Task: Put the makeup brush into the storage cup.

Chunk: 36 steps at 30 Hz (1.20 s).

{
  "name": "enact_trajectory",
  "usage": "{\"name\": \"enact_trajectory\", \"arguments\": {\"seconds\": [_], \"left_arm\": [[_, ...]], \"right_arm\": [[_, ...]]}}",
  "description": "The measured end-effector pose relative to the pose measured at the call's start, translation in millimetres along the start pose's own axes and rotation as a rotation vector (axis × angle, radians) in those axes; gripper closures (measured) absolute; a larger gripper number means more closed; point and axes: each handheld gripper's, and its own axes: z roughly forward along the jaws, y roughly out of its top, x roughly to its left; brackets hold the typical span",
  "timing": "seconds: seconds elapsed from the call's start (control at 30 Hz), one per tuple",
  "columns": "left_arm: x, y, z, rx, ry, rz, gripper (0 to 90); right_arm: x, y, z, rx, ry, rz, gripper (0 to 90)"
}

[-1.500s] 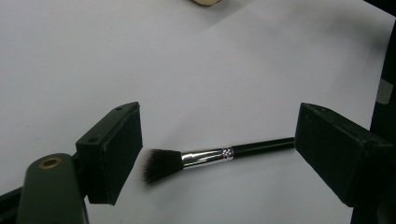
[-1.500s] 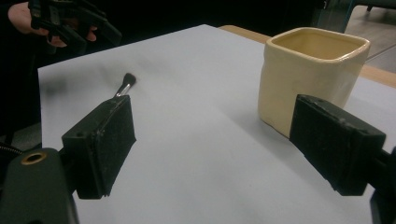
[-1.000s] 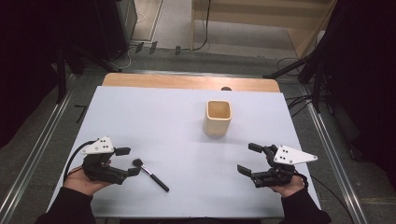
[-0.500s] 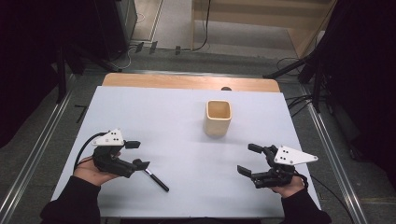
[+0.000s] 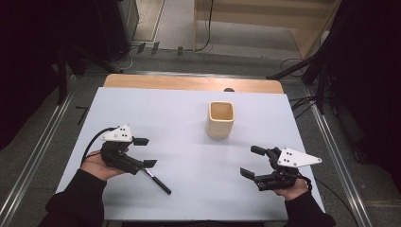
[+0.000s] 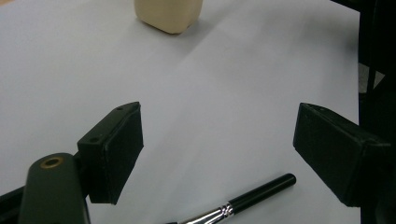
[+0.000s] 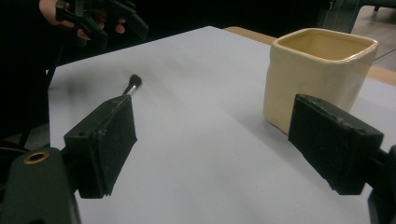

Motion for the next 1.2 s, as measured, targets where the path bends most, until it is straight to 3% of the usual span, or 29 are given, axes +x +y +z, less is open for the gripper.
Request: {"name": "enact_trajectory", "arguments": {"seconds": [0.33, 0.53, 0.63, 0.73, 0.8, 0.83, 0.9, 1.07, 1.2], "left_arm": [[0.4, 4.5, 15.6, 0.029, -0.014, -0.003, 17.1], [0.0, 8.4, 14.2, 0.061, -0.009, 0.023, 17.2], [-1.3, 12.8, 11.1, 0.118, 0.007, 0.064, 19.3], [-4.8, 18.8, 8.9, 0.172, -0.019, 0.080, 19.4], [-10.3, 22.8, 8.3, 0.218, -0.017, 0.121, 19.4], [-10.3, 22.8, 8.3, 0.218, -0.017, 0.121, 19.4], [-14.2, 26.5, 7.6, 0.275, -0.016, 0.172, 19.4], [-13.3, 28.6, 10.2, 0.347, -0.012, 0.210, 19.9], [-15.7, 31.4, 12.5, 0.375, -0.023, 0.222, 20.3]], "right_arm": [[0.1, 0.0, 0.6, 0.002, 0.005, -0.002, 15.9], [0.3, -0.3, 0.7, 0.009, 0.004, -0.002, 16.1], [0.3, -0.3, 0.8, 0.008, 0.006, -0.001, 16.1], [0.5, -0.3, 0.9, 0.011, 0.007, -0.005, 16.1], [0.8, -0.4, 1.1, 0.013, 0.008, -0.004, 16.1], [0.8, -0.4, 1.2, 0.013, 0.009, -0.005, 16.1], [0.9, -0.3, 1.4, 0.013, 0.011, -0.005, 16.0], [1.1, -0.5, 1.6, 0.015, 0.010, -0.009, 16.1], [1.1, -0.8, 2.1, 0.025, 0.012, -0.009, 16.1]]}}
